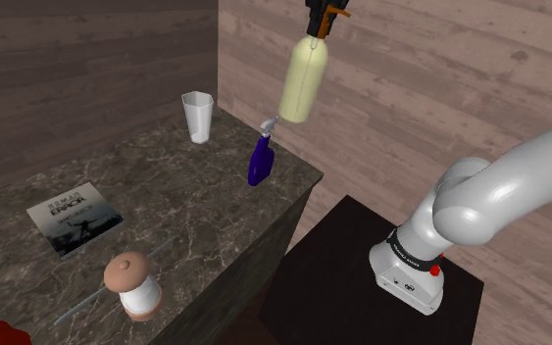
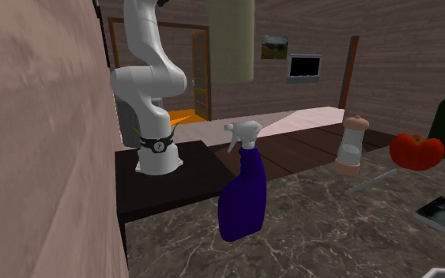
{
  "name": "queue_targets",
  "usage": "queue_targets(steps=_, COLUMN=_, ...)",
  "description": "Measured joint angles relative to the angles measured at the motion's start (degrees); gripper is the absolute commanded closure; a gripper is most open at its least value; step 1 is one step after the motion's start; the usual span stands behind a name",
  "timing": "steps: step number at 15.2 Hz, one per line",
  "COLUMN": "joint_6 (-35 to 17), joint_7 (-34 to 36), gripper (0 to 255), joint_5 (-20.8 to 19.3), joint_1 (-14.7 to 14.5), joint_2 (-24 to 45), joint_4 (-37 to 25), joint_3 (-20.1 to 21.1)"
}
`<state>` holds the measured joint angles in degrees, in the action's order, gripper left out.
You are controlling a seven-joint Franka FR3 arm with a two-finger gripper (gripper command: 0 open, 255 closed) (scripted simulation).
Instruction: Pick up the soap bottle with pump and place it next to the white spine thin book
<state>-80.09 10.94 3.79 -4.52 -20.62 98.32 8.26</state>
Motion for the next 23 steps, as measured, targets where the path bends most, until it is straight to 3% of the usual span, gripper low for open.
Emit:
queue_targets(steps=10, joint_6=-9.65, joint_7=10.76, gripper=255, joint_5=0.13, joint_1=-3.22, joint_2=7.79, joint_4=1.55, joint_3=8.06)
queue_targets(steps=23, joint_6=-17.83, joint_7=26.62, gripper=255, joint_5=-7.66, joint_1=-10.13, joint_2=29.20, joint_4=-10.41, joint_3=16.64)
